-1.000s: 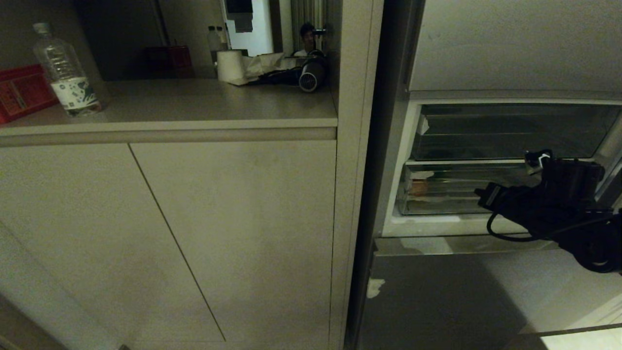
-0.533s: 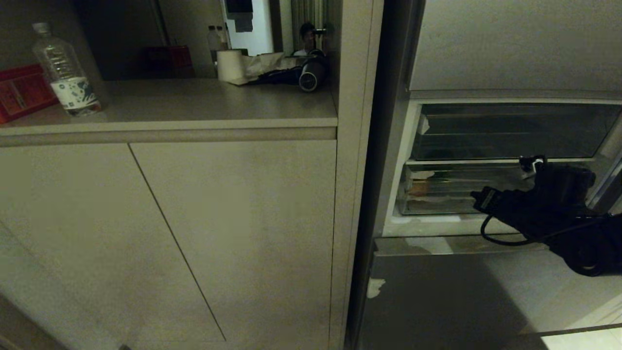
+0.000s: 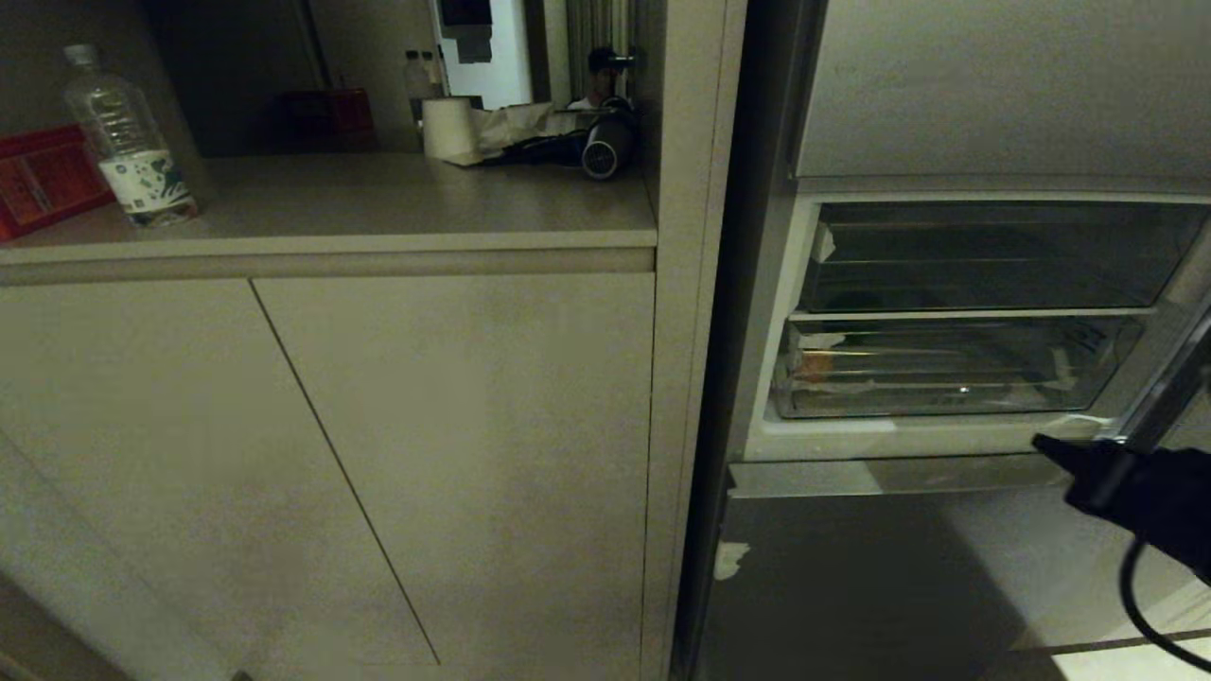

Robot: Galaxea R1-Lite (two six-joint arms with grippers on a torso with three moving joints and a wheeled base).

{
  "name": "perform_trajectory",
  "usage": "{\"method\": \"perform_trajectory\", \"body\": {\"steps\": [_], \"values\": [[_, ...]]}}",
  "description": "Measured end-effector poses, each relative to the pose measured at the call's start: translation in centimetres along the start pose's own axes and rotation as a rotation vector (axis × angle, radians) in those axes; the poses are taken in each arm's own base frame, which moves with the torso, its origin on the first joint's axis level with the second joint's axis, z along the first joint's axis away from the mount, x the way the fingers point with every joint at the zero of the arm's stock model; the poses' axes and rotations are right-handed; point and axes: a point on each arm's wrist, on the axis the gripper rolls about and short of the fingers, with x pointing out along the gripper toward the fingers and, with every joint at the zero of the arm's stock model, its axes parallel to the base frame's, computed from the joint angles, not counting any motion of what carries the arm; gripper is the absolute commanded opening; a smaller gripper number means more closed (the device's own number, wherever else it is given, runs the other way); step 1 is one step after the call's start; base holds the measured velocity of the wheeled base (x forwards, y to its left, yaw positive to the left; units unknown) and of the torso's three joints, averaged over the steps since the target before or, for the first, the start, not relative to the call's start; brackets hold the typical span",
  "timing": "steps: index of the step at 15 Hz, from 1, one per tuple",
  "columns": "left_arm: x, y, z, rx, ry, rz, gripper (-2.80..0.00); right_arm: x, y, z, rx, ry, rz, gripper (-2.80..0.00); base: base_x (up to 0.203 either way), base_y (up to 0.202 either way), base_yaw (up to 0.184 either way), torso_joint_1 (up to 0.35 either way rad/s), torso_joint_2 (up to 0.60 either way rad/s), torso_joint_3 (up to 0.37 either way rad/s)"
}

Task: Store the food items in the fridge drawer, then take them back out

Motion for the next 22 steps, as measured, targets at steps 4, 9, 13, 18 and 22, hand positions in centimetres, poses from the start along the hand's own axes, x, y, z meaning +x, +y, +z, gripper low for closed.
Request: {"method": "perform_trajectory", "body": {"steps": [4,9,13,18,22], "values": [[0.0,0.0,0.0,0.000,0.000,0.001,-2.80,-10.1,0.5,-2.1,-0.130,-0.118,0.019,-2.80,0.000,0.000,0.000,0.000,0.00,0.000],[0.0,0.0,0.0,0.000,0.000,0.001,-2.80,-15.5,-1.3,-8.7,-0.394,-0.103,-0.063,-2.80,0.000,0.000,0.000,0.000,0.00,0.000],[0.0,0.0,0.0,0.000,0.000,0.001,-2.80,-16.0,-1.9,-10.5,-0.363,-0.032,-0.109,-2.80,0.000,0.000,0.000,0.000,0.00,0.000],[0.0,0.0,0.0,0.000,0.000,0.000,-2.80,-16.1,-2.0,-10.7,-0.397,-0.024,-0.144,-2.80,0.000,0.000,0.000,0.000,0.00,0.000],[0.0,0.0,0.0,0.000,0.000,0.000,-2.80,-16.1,-2.0,-10.7,-0.400,-0.027,-0.183,-2.80,0.000,0.000,0.000,0.000,0.00,0.000]]}}
